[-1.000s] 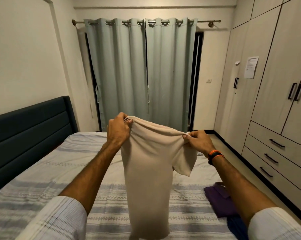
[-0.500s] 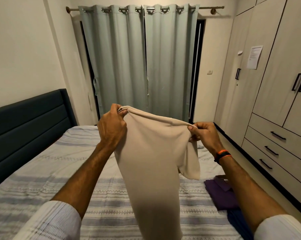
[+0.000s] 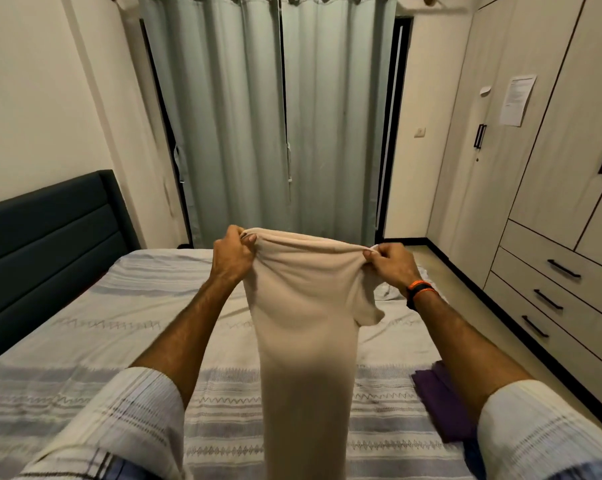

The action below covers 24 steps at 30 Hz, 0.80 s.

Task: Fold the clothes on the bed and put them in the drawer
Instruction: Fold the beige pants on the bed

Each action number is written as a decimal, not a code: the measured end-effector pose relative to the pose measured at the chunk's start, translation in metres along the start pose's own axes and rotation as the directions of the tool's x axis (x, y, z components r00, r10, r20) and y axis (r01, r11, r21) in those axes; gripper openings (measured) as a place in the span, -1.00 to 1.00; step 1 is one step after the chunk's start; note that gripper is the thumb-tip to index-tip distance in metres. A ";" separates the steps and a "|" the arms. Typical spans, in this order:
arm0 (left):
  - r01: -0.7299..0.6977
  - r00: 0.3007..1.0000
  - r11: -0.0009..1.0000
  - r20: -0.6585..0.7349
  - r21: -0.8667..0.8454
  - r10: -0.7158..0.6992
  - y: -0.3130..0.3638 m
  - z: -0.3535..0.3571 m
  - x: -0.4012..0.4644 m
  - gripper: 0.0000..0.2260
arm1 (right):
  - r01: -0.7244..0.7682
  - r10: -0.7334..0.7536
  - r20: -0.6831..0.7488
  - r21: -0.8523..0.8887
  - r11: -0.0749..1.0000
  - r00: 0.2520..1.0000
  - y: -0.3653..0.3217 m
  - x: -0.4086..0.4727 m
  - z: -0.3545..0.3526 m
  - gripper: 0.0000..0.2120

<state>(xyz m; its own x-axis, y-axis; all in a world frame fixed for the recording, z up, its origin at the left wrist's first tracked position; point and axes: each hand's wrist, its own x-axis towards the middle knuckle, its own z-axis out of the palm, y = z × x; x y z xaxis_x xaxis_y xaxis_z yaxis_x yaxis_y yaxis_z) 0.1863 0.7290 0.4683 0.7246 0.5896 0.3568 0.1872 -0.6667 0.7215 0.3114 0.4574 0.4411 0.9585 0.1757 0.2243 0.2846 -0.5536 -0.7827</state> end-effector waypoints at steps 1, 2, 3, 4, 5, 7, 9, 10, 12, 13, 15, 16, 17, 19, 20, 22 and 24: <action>-0.032 0.999 0.999 -0.036 -0.031 0.031 0.007 -0.002 0.008 -0.74 | 0.033 -0.032 -0.042 0.019 0.999 0.999 -0.007 0.009 -0.003 -0.75; -0.070 0.995 0.996 -0.071 -0.057 0.066 0.013 -0.005 0.013 -0.75 | 0.068 -0.065 -0.084 0.040 0.997 0.994 -0.013 0.014 -0.006 -0.76; -0.114 0.989 0.990 -0.104 -0.080 0.105 0.018 -0.007 0.017 -0.76 | 0.105 -0.097 -0.128 0.062 0.992 0.987 -0.018 0.019 -0.009 -0.78; -0.157 0.981 0.982 -0.131 -0.105 0.143 0.023 -0.010 0.022 -0.77 | 0.140 -0.124 -0.168 0.085 0.986 0.978 -0.024 0.022 -0.012 -0.80; -0.199 0.972 0.972 -0.151 -0.126 0.179 0.026 -0.012 0.023 -0.77 | 0.169 -0.145 -0.204 0.102 0.980 0.968 -0.027 0.022 -0.014 -0.83; -0.276 0.952 0.948 -0.180 -0.158 0.247 0.029 -0.015 0.020 -0.76 | 0.223 -0.186 -0.254 0.125 0.967 0.949 -0.032 0.017 -0.020 -0.84; -0.316 0.941 0.931 -0.187 -0.180 0.283 0.026 -0.017 0.012 -0.75 | 0.252 -0.212 -0.257 0.132 0.959 0.943 -0.031 0.008 -0.023 -0.85; -0.322 0.940 0.928 -0.182 -0.186 0.289 0.023 -0.016 0.006 -0.75 | 0.255 -0.218 -0.245 0.127 0.959 0.945 -0.028 0.003 -0.024 -0.86; -0.330 0.939 0.925 -0.170 -0.190 0.300 0.010 -0.012 -0.013 -0.77 | 0.243 -0.214 -0.218 0.114 0.963 0.952 -0.016 -0.013 -0.023 -0.86; -0.337 0.937 0.922 -0.164 -0.189 0.309 0.001 -0.010 -0.024 -0.78 | 0.233 -0.210 -0.205 0.096 0.968 0.956 -0.009 -0.022 -0.021 -0.86; -0.347 0.935 0.919 -0.144 -0.185 0.324 -0.021 -0.002 -0.052 -0.80 | 0.203 -0.193 -0.177 0.040 0.978 0.965 0.008 -0.047 -0.014 -0.86; -0.341 0.939 0.922 -0.115 -0.183 0.324 -0.038 0.002 -0.073 -0.81 | 0.175 -0.169 -0.149 0.025 0.984 0.974 0.020 -0.065 -0.007 -0.85; -0.341 0.940 0.923 -0.092 -0.180 0.330 -0.052 0.006 -0.089 -0.82 | 0.150 -0.147 -0.124 0.017 0.989 0.981 0.030 -0.080 -0.002 -0.85; -0.325 0.945 0.930 -0.019 -0.170 0.327 -0.087 0.012 -0.131 -0.82 | 0.090 -0.090 -0.052 -0.018 0.996 0.995 0.055 -0.120 0.014 -0.87; -0.318 0.946 0.935 0.010 -0.155 0.323 -0.103 0.015 -0.148 -0.81 | 0.065 -0.066 -0.016 -0.037 0.997 0.998 0.067 -0.136 0.022 -0.88; -0.253 0.958 0.959 0.108 -0.127 0.267 -0.144 0.020 -0.197 -0.76 | -0.006 0.010 0.077 -0.055 0.998 0.997 0.094 -0.184 0.044 -0.89; -0.163 0.962 0.982 0.205 -0.095 0.180 -0.174 0.021 -0.241 -0.74 | -0.062 0.078 0.147 -0.113 0.992 0.986 0.115 -0.224 0.062 -0.87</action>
<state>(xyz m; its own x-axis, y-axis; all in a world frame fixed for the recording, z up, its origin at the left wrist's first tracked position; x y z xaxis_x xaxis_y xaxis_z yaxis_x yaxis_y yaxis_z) -0.0063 0.6932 0.2443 0.8666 0.3541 0.3516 0.0023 -0.7073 0.7069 0.1291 0.4045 0.2649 0.9655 0.2495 0.0748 0.2246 -0.6520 -0.7242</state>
